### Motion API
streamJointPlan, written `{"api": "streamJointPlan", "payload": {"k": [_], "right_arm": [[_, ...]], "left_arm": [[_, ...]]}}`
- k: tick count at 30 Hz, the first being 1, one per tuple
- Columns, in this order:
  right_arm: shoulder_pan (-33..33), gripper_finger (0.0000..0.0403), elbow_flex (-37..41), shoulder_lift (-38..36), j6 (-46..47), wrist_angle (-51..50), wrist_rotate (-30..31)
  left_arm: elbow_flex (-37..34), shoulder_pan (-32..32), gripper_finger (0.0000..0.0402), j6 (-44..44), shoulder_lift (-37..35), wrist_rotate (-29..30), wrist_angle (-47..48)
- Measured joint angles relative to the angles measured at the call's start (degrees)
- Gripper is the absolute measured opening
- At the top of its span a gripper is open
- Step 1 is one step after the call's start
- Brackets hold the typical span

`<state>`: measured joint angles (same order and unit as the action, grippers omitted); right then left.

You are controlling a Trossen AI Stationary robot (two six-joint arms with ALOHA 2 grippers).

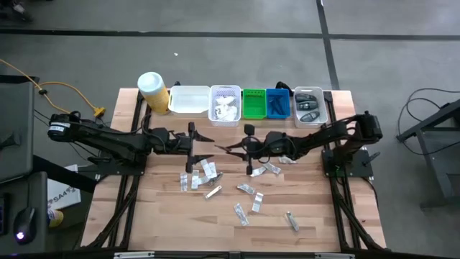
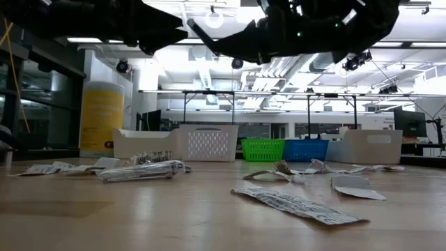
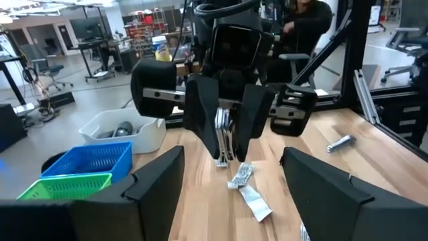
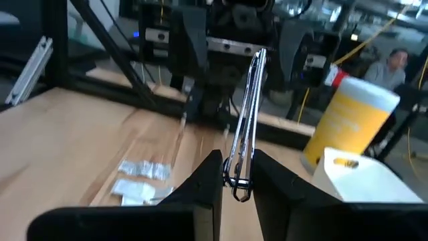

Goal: Pick & Place Travel size toiletries
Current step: Put the silver nail cutter into the left white bin

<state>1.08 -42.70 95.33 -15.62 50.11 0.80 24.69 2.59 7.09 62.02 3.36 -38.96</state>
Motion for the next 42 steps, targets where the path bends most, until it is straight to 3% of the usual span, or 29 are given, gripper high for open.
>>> {"api": "streamJointPlan", "payload": {"k": [6,19,24,32,37,42], "right_arm": [[-1.5,0.0051,-0.4,4.29,-1.16,8.95,-2.03],[-2.36,0.005,-7.89,11.08,-2.07,8.28,-3.6],[-2.34,0.005,-7.87,11.06,-2.22,7.97,-2.53],[-2.32,0.005,-7.87,11.06,-1.99,7.78,-2.56],[-2.32,0.0058,-7.85,11.06,-1.99,7.71,-2.21],[-2.14,0.0126,-7.82,10.76,1.35,7.59,3.9]], "left_arm": [[0.0,0.0,0.0253,0.02,0.04,0.04,-0.76],[0.0,0.02,0.0248,0.15,0.04,0.22,-1.59],[0.0,0.02,0.0187,-0.13,0.04,0.43,-1.32],[0.02,0.02,0.0025,-0.37,0.04,3.54,-0.32],[0.02,0.04,0.0026,-0.22,0.02,4.44,-0.05],[0.02,-0.03,0.0016,1.8,0.02,5.59,0.6]]}}
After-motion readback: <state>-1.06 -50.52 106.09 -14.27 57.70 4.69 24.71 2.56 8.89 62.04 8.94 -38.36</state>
